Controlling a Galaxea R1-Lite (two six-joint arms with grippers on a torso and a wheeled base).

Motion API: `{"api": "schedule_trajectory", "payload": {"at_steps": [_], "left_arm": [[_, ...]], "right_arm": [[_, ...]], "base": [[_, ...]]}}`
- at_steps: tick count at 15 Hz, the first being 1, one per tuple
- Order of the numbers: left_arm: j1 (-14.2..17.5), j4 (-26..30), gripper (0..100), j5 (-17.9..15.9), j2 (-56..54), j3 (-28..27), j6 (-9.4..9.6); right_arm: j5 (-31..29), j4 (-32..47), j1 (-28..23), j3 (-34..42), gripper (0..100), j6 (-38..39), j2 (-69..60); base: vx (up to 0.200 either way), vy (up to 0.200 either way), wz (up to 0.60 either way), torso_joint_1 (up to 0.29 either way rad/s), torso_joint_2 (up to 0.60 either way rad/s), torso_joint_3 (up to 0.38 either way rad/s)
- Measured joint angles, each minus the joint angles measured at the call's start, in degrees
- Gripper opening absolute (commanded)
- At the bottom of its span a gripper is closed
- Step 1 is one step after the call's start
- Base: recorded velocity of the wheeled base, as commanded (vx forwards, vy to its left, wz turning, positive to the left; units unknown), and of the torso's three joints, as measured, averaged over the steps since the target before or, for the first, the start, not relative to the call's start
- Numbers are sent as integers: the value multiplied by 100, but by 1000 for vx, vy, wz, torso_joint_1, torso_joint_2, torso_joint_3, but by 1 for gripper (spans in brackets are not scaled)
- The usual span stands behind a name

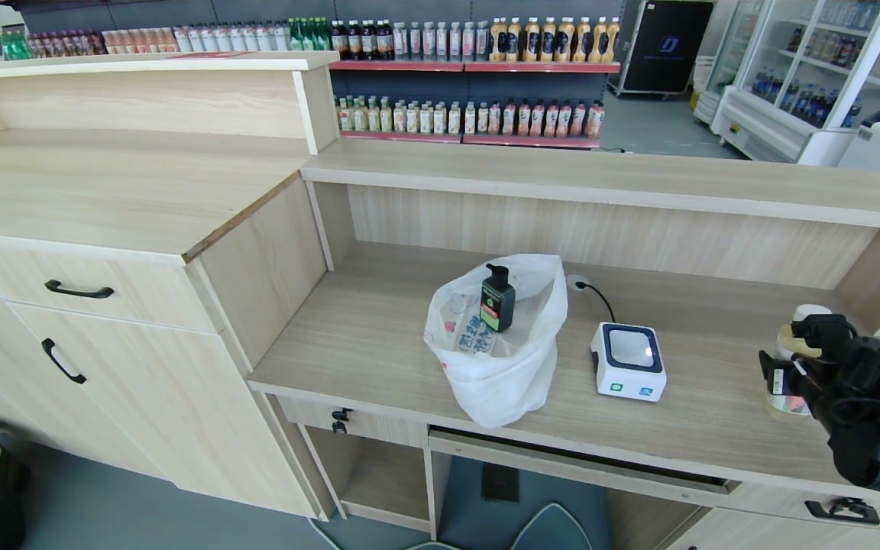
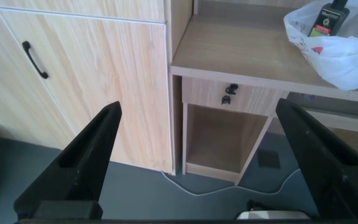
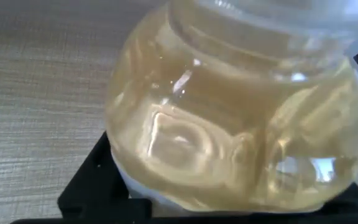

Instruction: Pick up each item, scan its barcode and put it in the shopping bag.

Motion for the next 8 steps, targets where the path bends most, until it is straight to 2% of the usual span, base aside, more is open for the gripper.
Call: {"api": "schedule_trajectory", "payload": {"at_steps": [5,8], "left_arm": [[2,2,100,0,2,0,0],[5,2,100,0,2,0,0]], "right_arm": [[12,7,13,52,0,-62,-15],[45,319,41,169,0,49,-160]], "base": [[0,0,0,0,0,0],[0,0,0,0,0,0]]}}
